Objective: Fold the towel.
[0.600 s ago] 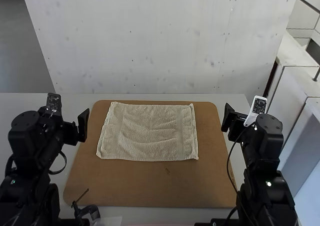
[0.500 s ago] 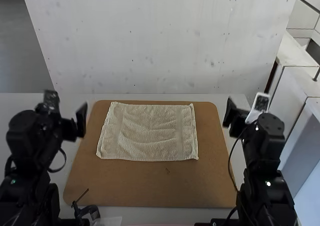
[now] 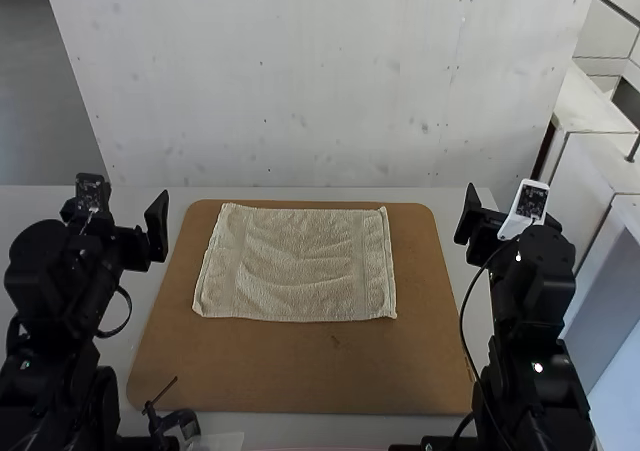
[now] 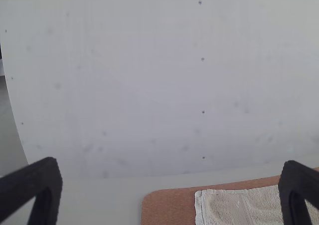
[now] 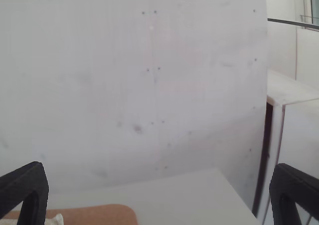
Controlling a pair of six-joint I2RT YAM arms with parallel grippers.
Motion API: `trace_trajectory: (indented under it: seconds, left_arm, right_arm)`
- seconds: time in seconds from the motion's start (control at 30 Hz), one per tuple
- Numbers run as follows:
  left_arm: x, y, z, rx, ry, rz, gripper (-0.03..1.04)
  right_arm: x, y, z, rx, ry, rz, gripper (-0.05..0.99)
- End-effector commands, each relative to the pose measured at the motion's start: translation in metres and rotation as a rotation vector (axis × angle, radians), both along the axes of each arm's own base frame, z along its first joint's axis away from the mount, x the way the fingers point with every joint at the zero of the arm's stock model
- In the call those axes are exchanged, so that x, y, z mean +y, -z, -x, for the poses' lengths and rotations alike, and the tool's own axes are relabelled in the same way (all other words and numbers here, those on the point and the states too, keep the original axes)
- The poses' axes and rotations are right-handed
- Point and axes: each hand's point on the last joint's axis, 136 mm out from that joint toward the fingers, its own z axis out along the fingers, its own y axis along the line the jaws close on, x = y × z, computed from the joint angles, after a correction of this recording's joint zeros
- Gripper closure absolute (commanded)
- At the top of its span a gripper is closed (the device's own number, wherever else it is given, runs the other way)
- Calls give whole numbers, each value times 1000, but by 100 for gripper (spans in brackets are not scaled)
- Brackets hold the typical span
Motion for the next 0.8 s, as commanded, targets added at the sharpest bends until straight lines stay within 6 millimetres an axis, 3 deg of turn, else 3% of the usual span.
trace_trajectory:
  seconds: [0.0,0.17,0.23,0.33,0.4,0.5,0.6,0.77]
  left_arm:
    - [0,9,-1,11,-3,6,4]
    - [-4,4,-1,-10,18,-11,4]
    - [-4,-9,0,-61,18,-16,5]
    - [-9,-31,5,-158,37,-75,7]
    - [-9,-40,7,-189,37,-92,7]
    - [-9,-56,9,-241,31,-111,11]
    - [-14,-57,-7,-148,55,-109,10]
    - [-31,-43,-59,103,131,-148,9]
  right_arm:
    - [0,5,-1,10,9,11,-3]
    - [1,6,-1,16,-1,13,-3]
    - [5,4,-2,6,-22,13,-3]
    - [18,-9,-2,-45,-96,40,-3]
    - [22,-30,1,-117,-100,166,-2]
    - [23,-34,-8,-48,-112,192,-1]
    - [28,-26,-38,116,-150,112,-3]
    - [39,-14,-76,295,-226,83,-3]
